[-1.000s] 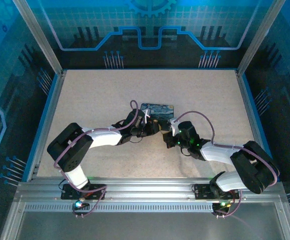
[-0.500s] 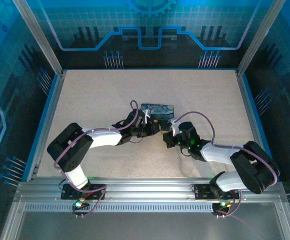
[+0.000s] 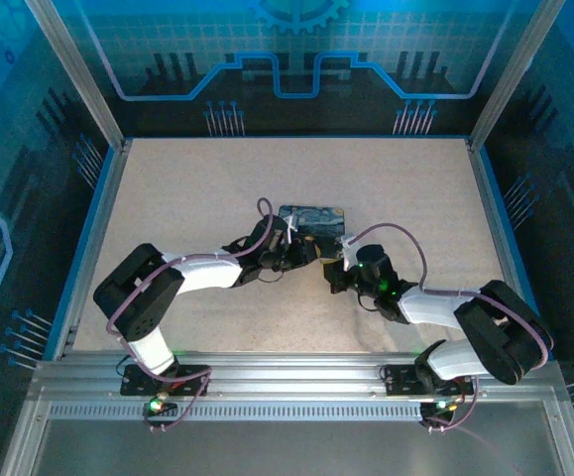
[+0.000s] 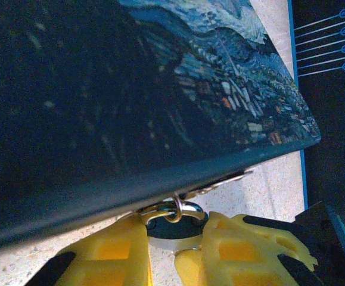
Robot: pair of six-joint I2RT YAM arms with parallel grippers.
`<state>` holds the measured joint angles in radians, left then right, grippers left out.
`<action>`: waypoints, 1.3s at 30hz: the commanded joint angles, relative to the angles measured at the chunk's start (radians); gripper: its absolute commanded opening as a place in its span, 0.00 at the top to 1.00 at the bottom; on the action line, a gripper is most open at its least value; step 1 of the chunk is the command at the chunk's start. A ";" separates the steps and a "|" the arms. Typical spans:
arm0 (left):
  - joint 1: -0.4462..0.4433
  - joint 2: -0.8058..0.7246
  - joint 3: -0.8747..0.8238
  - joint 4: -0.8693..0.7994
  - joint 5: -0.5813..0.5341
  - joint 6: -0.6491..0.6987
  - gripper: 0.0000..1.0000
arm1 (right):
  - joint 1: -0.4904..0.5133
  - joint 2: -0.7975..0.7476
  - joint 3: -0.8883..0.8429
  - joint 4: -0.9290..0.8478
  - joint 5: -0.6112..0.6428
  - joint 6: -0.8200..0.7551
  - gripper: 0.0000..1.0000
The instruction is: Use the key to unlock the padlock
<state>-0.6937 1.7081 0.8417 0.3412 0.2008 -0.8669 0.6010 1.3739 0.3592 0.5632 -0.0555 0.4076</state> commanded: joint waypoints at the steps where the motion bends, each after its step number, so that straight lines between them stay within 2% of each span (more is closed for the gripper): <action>1: -0.016 -0.021 0.029 -0.003 0.032 -0.018 0.85 | -0.005 0.008 0.006 0.084 0.019 -0.005 1.00; 39: -0.017 -0.015 0.051 -0.024 0.071 -0.052 0.85 | -0.020 0.089 0.053 0.208 0.035 -0.148 1.00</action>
<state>-0.6926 1.7081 0.8574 0.3206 0.1886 -0.9131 0.5945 1.4517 0.3725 0.6827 -0.0410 0.2848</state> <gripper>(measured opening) 0.192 0.045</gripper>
